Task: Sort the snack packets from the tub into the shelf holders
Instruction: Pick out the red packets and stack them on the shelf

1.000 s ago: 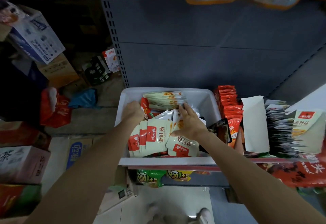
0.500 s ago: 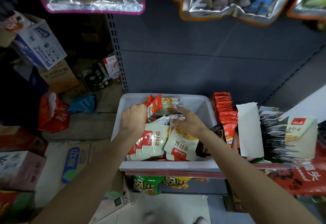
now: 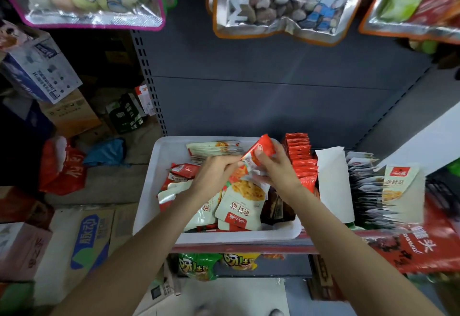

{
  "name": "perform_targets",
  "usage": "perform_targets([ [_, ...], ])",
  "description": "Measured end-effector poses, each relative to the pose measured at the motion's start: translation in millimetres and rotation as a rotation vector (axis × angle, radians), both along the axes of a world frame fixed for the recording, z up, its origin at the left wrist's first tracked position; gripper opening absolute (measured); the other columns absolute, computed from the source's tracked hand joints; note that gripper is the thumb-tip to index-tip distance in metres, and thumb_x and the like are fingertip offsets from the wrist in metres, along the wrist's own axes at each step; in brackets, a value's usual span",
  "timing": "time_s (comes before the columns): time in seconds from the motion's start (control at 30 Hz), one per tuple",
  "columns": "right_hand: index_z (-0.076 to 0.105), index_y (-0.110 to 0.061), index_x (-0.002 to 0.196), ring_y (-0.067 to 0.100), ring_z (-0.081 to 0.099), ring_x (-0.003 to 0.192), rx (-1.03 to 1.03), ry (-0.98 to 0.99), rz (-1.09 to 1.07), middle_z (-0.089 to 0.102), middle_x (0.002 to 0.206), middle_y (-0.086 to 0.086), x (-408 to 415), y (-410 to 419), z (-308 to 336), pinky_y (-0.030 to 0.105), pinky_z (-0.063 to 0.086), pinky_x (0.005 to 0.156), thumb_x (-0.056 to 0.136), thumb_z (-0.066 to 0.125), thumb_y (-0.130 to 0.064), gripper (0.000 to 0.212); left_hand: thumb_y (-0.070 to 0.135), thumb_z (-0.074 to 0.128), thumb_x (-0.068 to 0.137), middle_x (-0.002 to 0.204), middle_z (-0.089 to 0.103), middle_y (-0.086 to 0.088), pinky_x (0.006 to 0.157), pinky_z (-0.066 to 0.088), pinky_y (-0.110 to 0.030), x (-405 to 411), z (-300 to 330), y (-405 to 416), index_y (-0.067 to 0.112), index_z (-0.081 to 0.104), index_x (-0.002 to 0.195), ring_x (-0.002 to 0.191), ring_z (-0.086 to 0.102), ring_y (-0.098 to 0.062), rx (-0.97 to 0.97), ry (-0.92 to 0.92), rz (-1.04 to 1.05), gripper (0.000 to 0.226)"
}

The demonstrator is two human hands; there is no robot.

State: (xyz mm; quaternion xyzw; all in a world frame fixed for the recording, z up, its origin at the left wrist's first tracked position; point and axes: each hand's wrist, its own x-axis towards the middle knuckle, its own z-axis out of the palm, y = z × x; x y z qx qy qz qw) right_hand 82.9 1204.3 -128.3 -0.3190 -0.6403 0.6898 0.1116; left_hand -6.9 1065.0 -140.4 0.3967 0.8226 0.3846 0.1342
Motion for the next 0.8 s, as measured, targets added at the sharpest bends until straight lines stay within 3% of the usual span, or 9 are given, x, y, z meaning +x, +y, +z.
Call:
perform_targets([
  [0.1, 0.039, -0.029, 0.12, 0.019, 0.063, 0.097, 0.023, 0.073, -0.142, 0.056, 0.103, -0.005, 15, 20, 12, 0.03, 0.059, 0.069, 0.089, 0.062, -0.022, 0.039, 0.022, 0.06, 0.091, 0.102, 0.072, 0.002, 0.077, 0.054, -0.03, 18, 10, 29, 0.02, 0.062, 0.123, 0.086, 0.067, -0.009, 0.077, -0.063, -0.084, 0.032],
  [0.2, 0.046, -0.03, 0.111, 0.02, 0.063, 0.093, 0.186, 0.109, -0.256, 0.061, 0.099, -0.002, 35, 45, 25, 0.049, 0.056, 0.081, 0.085, 0.067, -0.024, 0.034, 0.02, 0.068, 0.086, 0.122, 0.063, 0.006, 0.091, 0.043, -0.013, 32, 19, 59, 0.019, 0.051, 0.135, 0.11, 0.058, -0.003, 0.099, -0.191, -0.163, 0.052],
  [0.27, 0.046, -0.032, 0.108, 0.018, 0.063, 0.092, 0.322, 0.146, -0.326, 0.061, 0.096, -0.005, 53, 62, 35, 0.052, 0.054, 0.083, 0.084, 0.067, -0.025, 0.033, 0.02, 0.07, 0.084, 0.125, 0.056, 0.006, 0.089, 0.035, -0.008, 41, 24, 76, 0.016, 0.042, 0.14, 0.113, 0.049, 0.0, 0.055, -0.207, -0.173, 0.062],
  [0.4, 0.038, -0.031, 0.113, -0.007, 0.059, 0.085, 0.614, 0.142, -0.376, 0.056, 0.095, -0.021, 89, 87, 47, 0.026, 0.05, 0.082, 0.087, 0.064, -0.017, 0.039, 0.028, 0.066, 0.086, 0.134, 0.053, -0.002, 0.09, 0.035, -0.018, 59, 20, 98, 0.015, 0.048, 0.134, 0.122, 0.049, -0.014, -0.095, -0.216, -0.203, 0.052],
  [0.47, 0.037, -0.03, 0.113, -0.007, 0.059, 0.085, 0.714, 0.079, -0.333, 0.056, 0.095, -0.019, 98, 92, 43, 0.017, 0.045, 0.078, 0.087, 0.064, -0.017, 0.04, 0.033, 0.065, 0.087, 0.13, 0.055, 0.001, 0.086, 0.035, -0.019, 65, 14, 104, 0.019, 0.052, 0.13, 0.118, 0.051, -0.014, -0.188, -0.225, -0.235, 0.047],
  [0.6, 0.042, -0.023, 0.117, 0.016, 0.058, 0.093, 0.8, -0.071, -0.174, 0.059, 0.104, 0.002, 102, 90, 17, 0.028, 0.047, 0.08, 0.084, 0.067, -0.025, 0.041, 0.024, 0.064, 0.087, 0.12, 0.061, 0.0, 0.082, 0.042, -0.023, 68, 8, 108, 0.02, 0.054, 0.128, 0.104, 0.057, -0.014, -0.243, -0.302, -0.216, 0.042],
  [0.7, 0.044, -0.02, 0.113, 0.016, 0.055, 0.091, 0.825, -0.12, -0.105, 0.057, 0.104, 0.004, 100, 81, 0, 0.024, 0.04, 0.075, 0.085, 0.066, -0.029, 0.037, 0.017, 0.061, 0.088, 0.117, 0.06, 0.001, 0.085, 0.042, -0.023, 67, 5, 106, 0.019, 0.054, 0.128, 0.102, 0.056, -0.012, -0.23, -0.357, -0.184, 0.04],
  [0.8, 0.046, -0.012, 0.115, 0.015, 0.049, 0.086, 0.867, -0.163, -0.079, 0.051, 0.104, 0.006, 97, 78, -2, 0.02, 0.035, 0.074, 0.088, 0.064, -0.024, 0.035, 0.017, 0.06, 0.089, 0.127, 0.057, -0.001, 0.093, 0.042, -0.025, 65, 3, 104, 0.018, 0.052, 0.131, 0.113, 0.055, -0.015, -0.231, -0.377, -0.172, 0.043],
])
